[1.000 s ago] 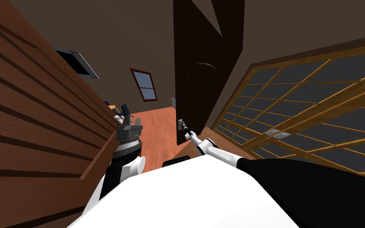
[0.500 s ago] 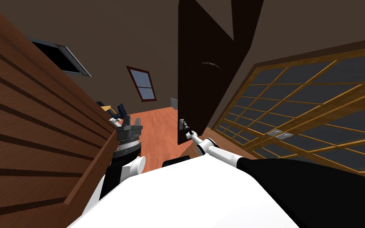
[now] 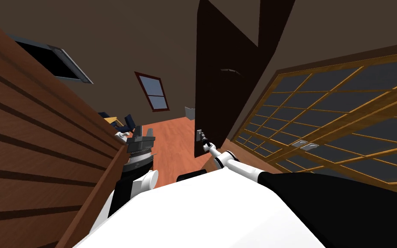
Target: Push the door open
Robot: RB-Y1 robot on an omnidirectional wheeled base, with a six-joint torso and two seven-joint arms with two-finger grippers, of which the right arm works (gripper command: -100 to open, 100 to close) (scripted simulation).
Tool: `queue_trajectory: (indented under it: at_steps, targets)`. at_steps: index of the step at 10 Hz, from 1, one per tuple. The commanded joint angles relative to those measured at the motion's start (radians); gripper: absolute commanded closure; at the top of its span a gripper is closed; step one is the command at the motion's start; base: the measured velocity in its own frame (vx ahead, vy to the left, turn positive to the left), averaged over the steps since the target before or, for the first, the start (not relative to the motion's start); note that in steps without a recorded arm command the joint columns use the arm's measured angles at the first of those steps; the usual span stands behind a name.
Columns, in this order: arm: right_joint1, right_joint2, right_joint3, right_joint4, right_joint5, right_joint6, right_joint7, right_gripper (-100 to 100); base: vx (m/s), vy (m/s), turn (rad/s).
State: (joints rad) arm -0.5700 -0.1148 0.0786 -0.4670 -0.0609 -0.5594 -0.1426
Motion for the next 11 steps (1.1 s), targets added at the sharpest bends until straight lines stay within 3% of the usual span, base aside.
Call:
queue_trajectory:
  at_steps: [1,3,5,7,9,11]
  targets:
    - [-0.002,-0.021,-0.024,-0.015,-0.009,0.007,0.009,100,0.150,0.162,-0.069]
    - [-0.002,-0.021,-0.024,-0.015,-0.009,0.007,0.009,100,0.049,0.058,-0.016]
    - [0.001,-0.029,-0.049,-0.013,-0.018,0.008,0.022,100,0.127,0.116,-0.058]
    - [0.001,-0.029,-0.049,0.030,-0.018,0.008,0.022,100,0.053,0.065,-0.020]
    - [0.001,-0.029,-0.049,-0.013,-0.018,0.008,0.022,100,-0.011,-0.010,0.010]
    - [0.003,-0.036,-0.070,-0.011,-0.025,0.010,0.033,100,0.080,0.129,-0.068]
